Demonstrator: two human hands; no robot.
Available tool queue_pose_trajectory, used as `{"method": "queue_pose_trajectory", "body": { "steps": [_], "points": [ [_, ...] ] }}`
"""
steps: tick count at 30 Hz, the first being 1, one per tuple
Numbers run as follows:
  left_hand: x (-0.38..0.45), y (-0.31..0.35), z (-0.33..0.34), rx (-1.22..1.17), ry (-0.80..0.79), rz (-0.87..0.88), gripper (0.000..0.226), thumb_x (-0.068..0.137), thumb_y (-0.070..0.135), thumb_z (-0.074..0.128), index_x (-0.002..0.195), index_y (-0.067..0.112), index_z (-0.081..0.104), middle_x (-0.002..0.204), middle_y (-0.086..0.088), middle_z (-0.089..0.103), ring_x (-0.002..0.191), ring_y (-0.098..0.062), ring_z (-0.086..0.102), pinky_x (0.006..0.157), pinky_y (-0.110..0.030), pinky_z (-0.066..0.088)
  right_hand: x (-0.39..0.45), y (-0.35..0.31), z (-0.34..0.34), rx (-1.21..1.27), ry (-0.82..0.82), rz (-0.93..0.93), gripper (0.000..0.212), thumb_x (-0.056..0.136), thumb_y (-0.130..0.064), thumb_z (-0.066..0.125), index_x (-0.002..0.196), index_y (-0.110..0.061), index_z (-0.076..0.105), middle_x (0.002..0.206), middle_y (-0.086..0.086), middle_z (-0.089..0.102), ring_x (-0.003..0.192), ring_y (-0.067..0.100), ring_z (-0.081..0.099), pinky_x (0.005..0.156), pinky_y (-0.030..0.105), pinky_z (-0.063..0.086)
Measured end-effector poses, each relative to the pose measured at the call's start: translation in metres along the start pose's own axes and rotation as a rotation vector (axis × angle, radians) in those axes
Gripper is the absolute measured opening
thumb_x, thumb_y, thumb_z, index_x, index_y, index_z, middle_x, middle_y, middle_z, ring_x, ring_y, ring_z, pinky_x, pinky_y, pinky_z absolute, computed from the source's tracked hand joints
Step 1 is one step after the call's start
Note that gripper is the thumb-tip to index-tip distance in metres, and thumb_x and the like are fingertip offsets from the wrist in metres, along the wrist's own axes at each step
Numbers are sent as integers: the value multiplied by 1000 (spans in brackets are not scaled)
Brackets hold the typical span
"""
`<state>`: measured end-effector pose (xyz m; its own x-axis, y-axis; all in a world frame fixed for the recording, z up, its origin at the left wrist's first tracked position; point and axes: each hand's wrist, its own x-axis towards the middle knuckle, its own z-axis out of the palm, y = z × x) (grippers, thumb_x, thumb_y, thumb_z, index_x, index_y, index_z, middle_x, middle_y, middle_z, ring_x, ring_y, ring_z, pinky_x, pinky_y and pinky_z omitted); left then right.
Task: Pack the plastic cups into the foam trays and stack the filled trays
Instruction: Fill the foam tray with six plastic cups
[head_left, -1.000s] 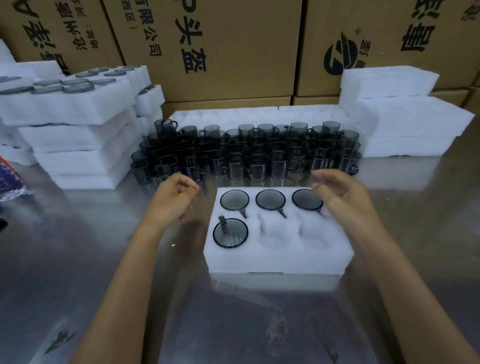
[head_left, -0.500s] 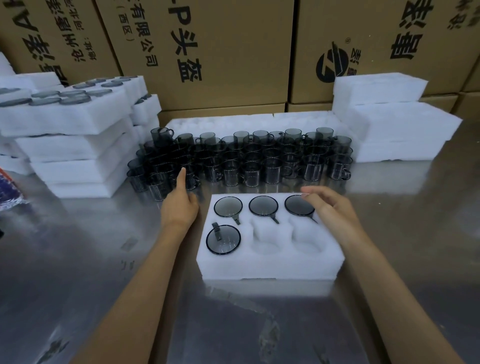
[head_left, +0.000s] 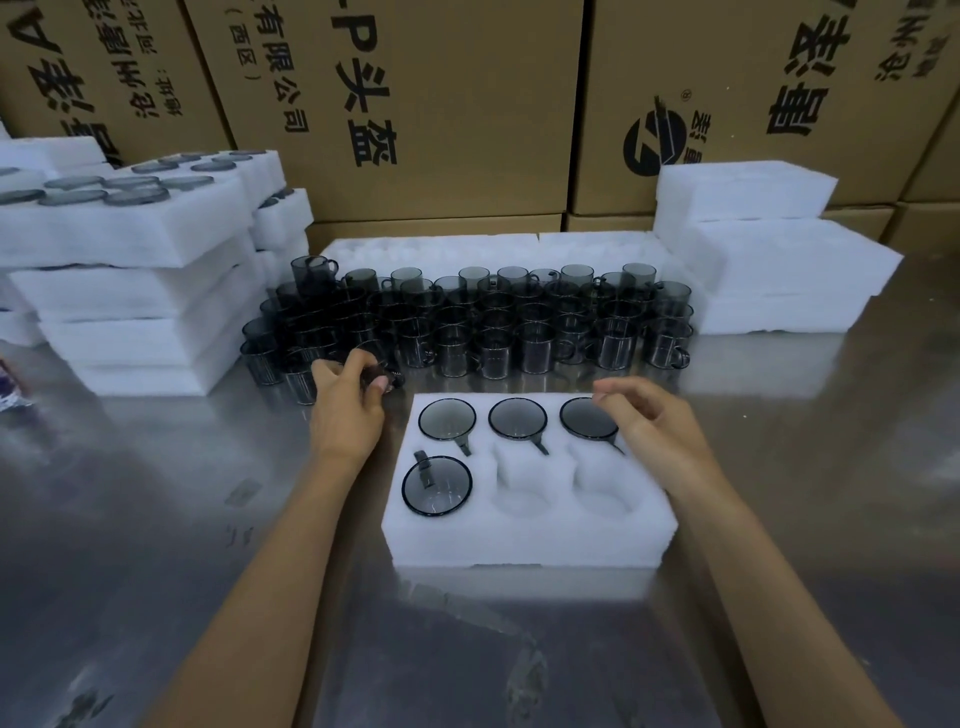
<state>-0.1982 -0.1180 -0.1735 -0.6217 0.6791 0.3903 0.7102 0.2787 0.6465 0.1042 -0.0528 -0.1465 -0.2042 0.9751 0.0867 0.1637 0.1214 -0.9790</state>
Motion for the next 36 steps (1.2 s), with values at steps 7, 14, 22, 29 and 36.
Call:
{"method": "queue_pose_trajectory", "body": {
  "steps": [7, 14, 22, 29, 36],
  "points": [
    [-21, 64, -38, -330, 128, 327, 24, 95, 17, 63, 102, 35, 49, 114, 13, 53, 97, 5, 55, 84, -21, 51, -19, -24, 8, -259, 122, -411, 21, 91, -26, 67, 111, -30, 70, 100, -24, 66, 109, 0, 52, 88, 9, 41],
    [-64, 106, -38, -485, -82, 406, 76, 79, 18, 82, 135, 47, 40, 128, 30, 53, 121, 8, 51, 96, -17, 49, -44, -41, 31, -187, -156, -484, 40, 90, -40, 68, 128, -42, 56, 119, -24, 63, 120, -3, 54, 95, 12, 42],
    [-72, 110, -40, -384, -5, 567, 62, 74, 8, 83, 124, 27, 51, 120, 16, 49, 116, -16, 53, 92, -37, 51, -46, -47, 35, 57, -106, -430, 15, 90, -13, 72, 99, -21, 64, 98, -14, 67, 99, 9, 65, 88, 39, 54],
    [-81, 115, -39, -487, 46, 461, 53, 73, 31, 83, 110, 29, 45, 108, 8, 50, 102, -16, 57, 85, -30, 52, -49, -51, 38, 217, -193, -253, 24, 86, -33, 71, 103, -18, 63, 91, 1, 75, 88, 13, 71, 85, 29, 56],
    [-90, 125, -38, -507, -98, 445, 60, 76, 17, 84, 115, 35, 42, 113, 14, 53, 107, -12, 59, 81, -28, 54, -44, -55, 34, 369, 55, -256, 12, 91, -3, 67, 90, -14, 63, 67, -1, 67, 60, 8, 64, 61, 17, 53]
  ]
}}
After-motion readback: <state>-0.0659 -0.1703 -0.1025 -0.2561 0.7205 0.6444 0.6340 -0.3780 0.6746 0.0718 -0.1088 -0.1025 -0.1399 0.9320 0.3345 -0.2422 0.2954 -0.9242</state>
